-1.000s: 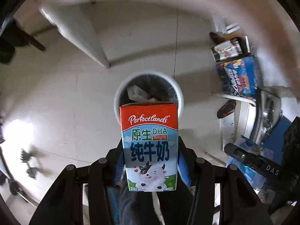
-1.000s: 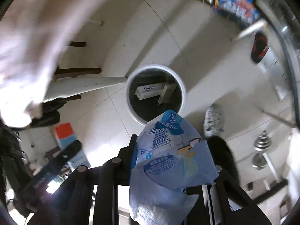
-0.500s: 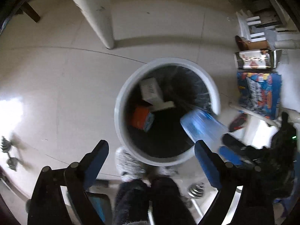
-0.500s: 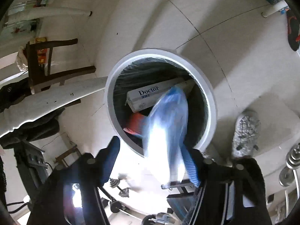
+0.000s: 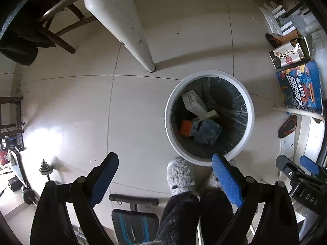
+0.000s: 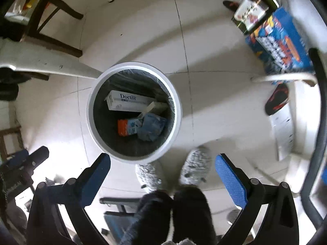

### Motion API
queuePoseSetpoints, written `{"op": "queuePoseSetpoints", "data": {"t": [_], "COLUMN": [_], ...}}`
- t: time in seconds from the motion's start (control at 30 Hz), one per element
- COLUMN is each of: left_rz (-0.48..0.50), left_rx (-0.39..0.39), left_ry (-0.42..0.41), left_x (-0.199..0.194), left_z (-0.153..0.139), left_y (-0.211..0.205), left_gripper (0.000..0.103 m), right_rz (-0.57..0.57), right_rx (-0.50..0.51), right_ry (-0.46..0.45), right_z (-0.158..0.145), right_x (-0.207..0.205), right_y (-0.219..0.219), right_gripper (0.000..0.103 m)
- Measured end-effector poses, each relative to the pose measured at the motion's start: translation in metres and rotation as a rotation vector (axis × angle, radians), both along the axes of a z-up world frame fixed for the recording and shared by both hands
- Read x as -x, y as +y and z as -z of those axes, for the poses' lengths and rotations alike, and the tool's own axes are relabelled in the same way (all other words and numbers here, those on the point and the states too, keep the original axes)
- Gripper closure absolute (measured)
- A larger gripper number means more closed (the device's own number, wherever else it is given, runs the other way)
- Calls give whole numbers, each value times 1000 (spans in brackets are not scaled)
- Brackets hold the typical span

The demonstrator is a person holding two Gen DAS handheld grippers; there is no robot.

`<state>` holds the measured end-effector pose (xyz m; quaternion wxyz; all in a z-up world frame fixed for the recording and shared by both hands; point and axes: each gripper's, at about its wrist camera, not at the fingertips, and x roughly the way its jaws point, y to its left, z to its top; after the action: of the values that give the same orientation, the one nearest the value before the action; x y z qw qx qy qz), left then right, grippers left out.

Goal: Collect trash
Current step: 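Grasp the white box lid with left tool while right grasps paper leaflet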

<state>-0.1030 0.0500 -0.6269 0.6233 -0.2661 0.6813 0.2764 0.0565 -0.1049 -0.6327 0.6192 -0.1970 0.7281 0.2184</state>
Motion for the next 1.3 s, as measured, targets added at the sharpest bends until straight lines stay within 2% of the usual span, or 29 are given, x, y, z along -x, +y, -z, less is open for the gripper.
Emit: {"op": "queuePoseSetpoints", "data": {"t": [0.17, 0.27, 0.63, 0.8, 0.93, 1.07, 1.2, 1.3], "left_rz": [1, 6, 35, 25, 31, 53, 108, 148], "left_rx": [4, 3, -29, -88, -139, -191, -246, -287], "left_ry": [-11, -24, -90, -149, -210, -267, -301, -297], "left_x": [5, 10, 27, 17, -20, -75, -158, -230], "left_z": [-38, -71, -215, -280, -320, -353, -377, -387], "left_y": [-7, -11, -15, -7, 4, 17, 38, 65], "left_gripper": [9, 9, 9, 9, 9, 9, 9, 9], "right_rz": [-17, -21, -18, 22, 94, 169, 210, 207], "right_rx": [7, 1, -44, -110, -178, -223, -237, -221], "right_ry": [-36, -47, -51, -45, -84, -150, -200, -223], "right_z": [-51, -86, -238, -310, -363, -404, -427, -429], "right_x": [8, 13, 28, 13, -29, -98, -183, -262], "right_y": [1, 2, 4, 10, 13, 15, 20, 38], "right_gripper": [0, 0, 0, 0, 0, 0, 0, 0]}}
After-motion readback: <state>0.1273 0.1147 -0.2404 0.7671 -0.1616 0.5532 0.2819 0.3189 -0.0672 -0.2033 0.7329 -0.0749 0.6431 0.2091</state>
